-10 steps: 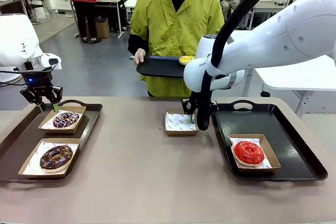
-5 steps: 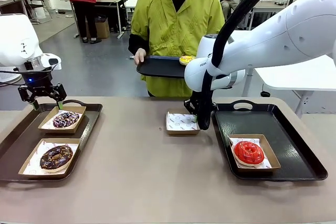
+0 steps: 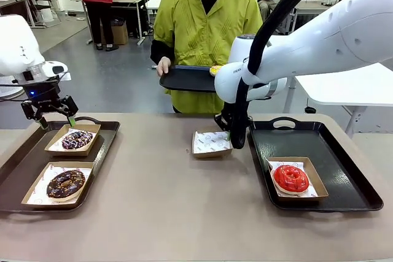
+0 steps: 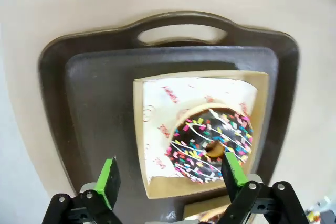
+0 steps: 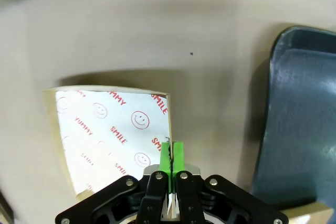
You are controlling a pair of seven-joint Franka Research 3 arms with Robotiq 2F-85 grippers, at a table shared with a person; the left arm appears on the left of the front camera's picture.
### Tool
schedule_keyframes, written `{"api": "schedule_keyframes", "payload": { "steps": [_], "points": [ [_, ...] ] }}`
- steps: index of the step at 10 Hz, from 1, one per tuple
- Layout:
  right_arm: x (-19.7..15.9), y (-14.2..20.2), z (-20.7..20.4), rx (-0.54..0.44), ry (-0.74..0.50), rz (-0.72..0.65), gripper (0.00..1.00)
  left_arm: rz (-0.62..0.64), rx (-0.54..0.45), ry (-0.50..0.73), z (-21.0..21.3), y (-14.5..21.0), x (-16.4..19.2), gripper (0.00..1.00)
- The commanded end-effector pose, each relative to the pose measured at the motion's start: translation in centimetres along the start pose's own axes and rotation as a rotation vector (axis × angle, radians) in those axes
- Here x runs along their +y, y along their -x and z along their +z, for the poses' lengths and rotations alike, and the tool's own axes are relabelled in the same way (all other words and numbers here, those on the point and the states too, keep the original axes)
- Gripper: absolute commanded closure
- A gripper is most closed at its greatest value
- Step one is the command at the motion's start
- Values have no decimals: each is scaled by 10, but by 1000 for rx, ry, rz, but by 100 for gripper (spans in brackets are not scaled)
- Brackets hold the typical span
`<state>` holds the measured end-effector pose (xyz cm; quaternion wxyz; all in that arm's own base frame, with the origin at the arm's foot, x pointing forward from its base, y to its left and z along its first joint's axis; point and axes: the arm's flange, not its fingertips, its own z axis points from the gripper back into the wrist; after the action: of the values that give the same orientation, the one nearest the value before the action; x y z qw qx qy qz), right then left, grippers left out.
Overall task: Individually package the donuts and arrange them on the tray.
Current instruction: Place the picked Paper togo box on the Handle tray while simultaneously picking up another Paper togo box from the table with the other hand.
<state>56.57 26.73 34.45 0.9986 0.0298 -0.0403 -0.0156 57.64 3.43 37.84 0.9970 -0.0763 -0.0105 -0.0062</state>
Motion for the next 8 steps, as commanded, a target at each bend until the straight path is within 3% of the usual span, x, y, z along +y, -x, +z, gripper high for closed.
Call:
{"api": "schedule_keyframes", "payload": {
  "steps": [1,4,6,8],
  "points": [
    [5,15,51,-38,60,1,100,-101,-1,237,23,28,32,0],
    [10,5,127,-81,90,-59,100,-218,-124,632,47,98,96,0],
    [21,-17,163,-69,93,-99,100,-180,-205,876,53,135,141,0],
    [30,-41,178,-40,110,-133,100,-142,-204,1039,47,156,175,0]
  ]
}}
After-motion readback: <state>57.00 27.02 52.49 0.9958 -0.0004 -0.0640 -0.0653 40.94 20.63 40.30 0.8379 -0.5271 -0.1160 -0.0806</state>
